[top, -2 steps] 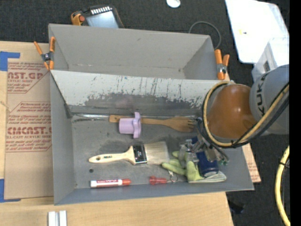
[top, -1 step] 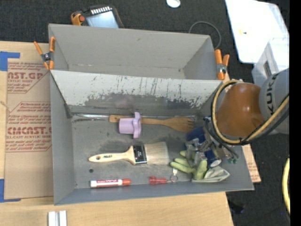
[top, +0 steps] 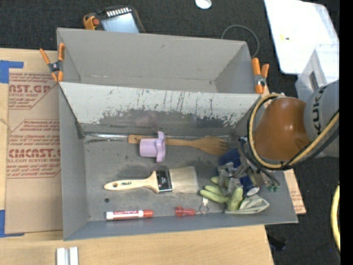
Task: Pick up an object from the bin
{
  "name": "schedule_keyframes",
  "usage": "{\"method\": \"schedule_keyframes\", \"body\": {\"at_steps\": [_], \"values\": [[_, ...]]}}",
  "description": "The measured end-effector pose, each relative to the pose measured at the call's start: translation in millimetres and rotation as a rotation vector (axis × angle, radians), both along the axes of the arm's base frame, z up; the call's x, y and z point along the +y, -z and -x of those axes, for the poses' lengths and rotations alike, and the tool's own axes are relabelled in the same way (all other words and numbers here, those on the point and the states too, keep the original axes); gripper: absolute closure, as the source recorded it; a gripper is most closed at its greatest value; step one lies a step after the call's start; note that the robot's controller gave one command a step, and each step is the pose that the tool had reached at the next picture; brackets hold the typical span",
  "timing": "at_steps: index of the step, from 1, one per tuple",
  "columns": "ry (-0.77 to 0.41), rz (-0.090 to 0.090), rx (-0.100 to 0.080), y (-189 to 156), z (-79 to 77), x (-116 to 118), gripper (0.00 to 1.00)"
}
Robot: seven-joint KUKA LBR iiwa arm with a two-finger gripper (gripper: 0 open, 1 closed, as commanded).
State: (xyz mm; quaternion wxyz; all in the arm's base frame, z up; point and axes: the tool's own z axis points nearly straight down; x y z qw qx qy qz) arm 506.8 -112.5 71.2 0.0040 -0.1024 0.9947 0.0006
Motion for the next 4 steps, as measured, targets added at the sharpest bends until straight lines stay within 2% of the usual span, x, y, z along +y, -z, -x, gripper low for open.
{"method": "schedule_keyframes", "body": {"at_steps": [1,2,3,4], "values": [[0.0,0.0,0.0,0,0.0,0,1.0],[-0.209,-0.002,0.001,1,-7.2,-11,1.0],[-0.383,-0.029,-0.022,-2,-19.3,-20,0.0],[-0.383,-0.022,-0.006,0,-15.0,-27,1.0]]}}
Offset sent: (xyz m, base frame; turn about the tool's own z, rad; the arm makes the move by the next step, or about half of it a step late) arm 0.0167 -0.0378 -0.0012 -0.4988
